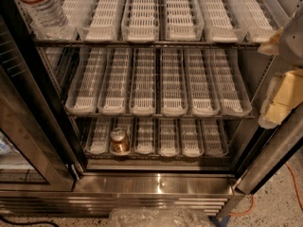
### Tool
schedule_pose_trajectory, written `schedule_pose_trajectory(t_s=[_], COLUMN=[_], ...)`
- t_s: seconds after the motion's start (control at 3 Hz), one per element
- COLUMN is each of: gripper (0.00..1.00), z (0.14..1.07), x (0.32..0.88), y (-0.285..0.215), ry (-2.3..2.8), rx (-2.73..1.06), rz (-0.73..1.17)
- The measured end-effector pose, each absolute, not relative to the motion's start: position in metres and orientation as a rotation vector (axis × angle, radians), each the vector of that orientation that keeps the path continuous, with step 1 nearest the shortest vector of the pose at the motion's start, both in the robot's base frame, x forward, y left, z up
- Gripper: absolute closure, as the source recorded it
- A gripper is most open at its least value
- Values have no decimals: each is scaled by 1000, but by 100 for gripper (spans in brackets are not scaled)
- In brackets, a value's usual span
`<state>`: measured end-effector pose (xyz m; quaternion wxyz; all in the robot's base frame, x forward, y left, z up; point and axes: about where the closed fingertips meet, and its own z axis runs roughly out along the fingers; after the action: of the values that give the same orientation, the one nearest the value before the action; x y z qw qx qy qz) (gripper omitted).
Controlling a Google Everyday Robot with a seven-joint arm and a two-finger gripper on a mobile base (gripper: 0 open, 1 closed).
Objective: Pick water bottle from top shelf of fridge
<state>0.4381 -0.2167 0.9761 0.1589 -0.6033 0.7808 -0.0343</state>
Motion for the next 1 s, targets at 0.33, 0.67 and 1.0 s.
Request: schedule_pose_trajectory(t_s=[0.33, 0.67, 1.0], gripper=[0, 0, 0], z=[976, 981, 987], x=[438, 430, 414], y=[-217, -202, -188], ry=[2232, 2190, 2142], rx=[-1725, -1704, -1646], rz=[-98, -72, 17])
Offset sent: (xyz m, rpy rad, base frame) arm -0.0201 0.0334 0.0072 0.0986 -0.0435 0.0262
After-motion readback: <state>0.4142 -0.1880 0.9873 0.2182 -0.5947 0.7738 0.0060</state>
